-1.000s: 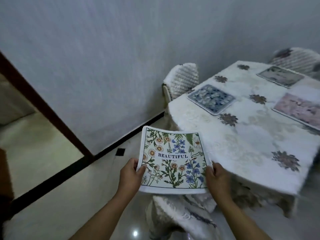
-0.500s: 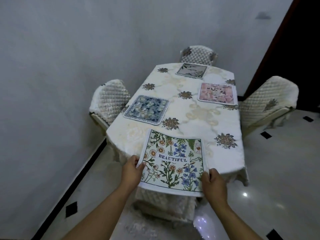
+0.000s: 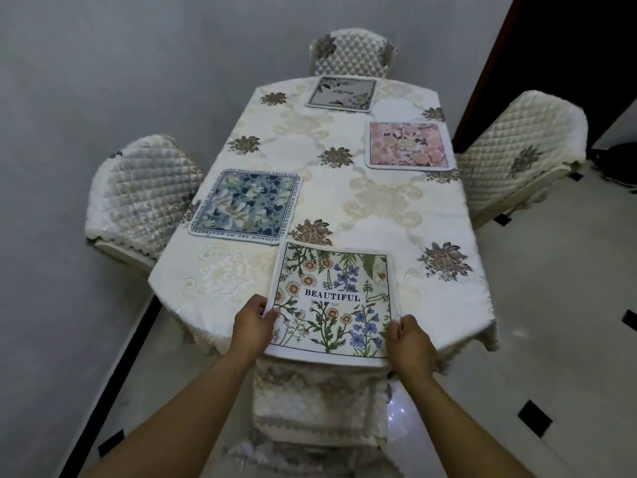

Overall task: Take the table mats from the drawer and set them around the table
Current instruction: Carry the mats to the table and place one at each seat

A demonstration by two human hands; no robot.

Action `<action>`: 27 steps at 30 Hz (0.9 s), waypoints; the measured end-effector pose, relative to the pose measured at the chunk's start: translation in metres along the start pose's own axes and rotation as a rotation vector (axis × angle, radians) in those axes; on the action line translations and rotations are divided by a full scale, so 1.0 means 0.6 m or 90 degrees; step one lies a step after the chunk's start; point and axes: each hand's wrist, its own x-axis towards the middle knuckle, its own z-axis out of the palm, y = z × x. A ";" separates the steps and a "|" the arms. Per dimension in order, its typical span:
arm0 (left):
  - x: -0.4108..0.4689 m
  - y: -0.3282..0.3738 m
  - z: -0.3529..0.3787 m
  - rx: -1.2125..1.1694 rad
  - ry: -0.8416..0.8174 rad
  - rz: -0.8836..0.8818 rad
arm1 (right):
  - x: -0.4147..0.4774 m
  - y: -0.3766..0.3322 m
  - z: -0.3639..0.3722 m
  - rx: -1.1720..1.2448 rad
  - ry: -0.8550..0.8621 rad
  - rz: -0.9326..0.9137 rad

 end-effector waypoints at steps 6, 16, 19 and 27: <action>0.032 -0.036 0.008 0.063 -0.051 -0.004 | 0.001 0.005 0.026 -0.055 -0.038 0.039; 0.052 -0.054 0.028 0.109 -0.002 0.049 | 0.021 -0.001 0.046 -0.016 0.035 0.065; 0.051 -0.054 0.045 0.241 0.051 0.137 | 0.017 -0.007 0.058 -0.091 0.107 -0.026; 0.030 -0.032 0.146 0.402 -0.087 0.285 | -0.030 -0.102 0.164 -0.194 -0.110 -0.352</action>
